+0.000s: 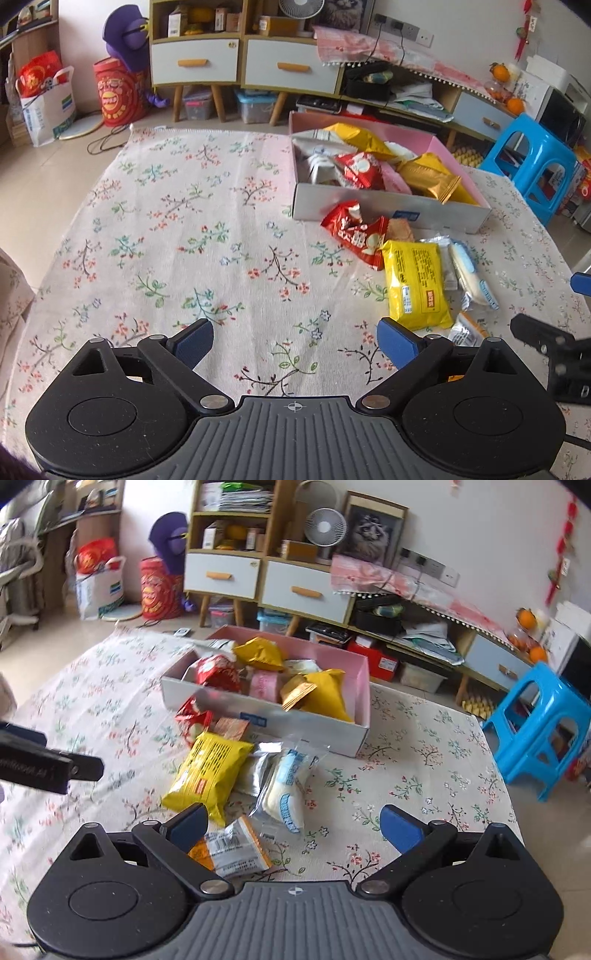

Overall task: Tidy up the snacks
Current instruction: 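Move both open tools back over the remaining snacks, then grasp the yellow biscuit pack with the left tool while the right tool grasps the milk-bread bag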

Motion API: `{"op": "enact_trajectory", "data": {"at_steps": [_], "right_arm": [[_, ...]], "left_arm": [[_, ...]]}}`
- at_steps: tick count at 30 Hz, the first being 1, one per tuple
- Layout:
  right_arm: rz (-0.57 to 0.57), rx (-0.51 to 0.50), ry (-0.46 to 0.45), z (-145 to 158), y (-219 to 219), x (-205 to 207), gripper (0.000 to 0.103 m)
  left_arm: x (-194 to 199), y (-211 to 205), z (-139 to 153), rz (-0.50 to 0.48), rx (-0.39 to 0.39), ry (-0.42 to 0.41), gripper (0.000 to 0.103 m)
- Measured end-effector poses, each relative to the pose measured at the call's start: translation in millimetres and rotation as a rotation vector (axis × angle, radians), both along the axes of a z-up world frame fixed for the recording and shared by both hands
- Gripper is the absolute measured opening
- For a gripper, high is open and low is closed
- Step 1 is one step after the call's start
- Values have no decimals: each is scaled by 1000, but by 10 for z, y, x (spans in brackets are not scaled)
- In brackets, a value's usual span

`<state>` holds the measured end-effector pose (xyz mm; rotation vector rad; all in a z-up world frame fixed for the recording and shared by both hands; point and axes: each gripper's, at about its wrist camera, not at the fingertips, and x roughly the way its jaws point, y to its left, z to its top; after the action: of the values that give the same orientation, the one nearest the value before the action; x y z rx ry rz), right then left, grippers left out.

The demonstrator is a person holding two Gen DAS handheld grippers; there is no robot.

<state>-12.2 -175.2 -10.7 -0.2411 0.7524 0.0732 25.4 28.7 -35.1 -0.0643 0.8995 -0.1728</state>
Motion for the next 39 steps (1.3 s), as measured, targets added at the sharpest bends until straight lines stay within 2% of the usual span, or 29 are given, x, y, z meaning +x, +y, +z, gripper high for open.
{"op": "enact_trajectory", "data": {"at_steps": [4,8,20,23,26,28,33,35,39], "right_arm": [[28,-4,23,-67,3,-15,92],[39,34,47,-158,-71,-7,92],[10,91,17,-341,-361,186,92],[7,99,19,-376,-406,242,92],[8,104,27,-414,-431,297,92],[5,108,33,-440,-438,327,92],[4,104,53,-496,-433,395,92],[2,102,58,-510,-427,414,92],[1,110,60,-511,-402,460,92]], "left_arm": [[8,-88,-99,-18,7,-2,96],[33,-192,-162,-47,2,-37,96],[202,-691,-216,-160,-40,-128,96],[232,-781,-226,-194,-69,-146,95],[283,-843,-266,-213,-108,-127,94],[303,-877,-297,-219,-115,-114,89],[336,-897,-372,-204,-100,-72,55],[336,-855,-378,-197,-115,-67,51],[316,-776,-316,-174,-94,-69,45]]}}
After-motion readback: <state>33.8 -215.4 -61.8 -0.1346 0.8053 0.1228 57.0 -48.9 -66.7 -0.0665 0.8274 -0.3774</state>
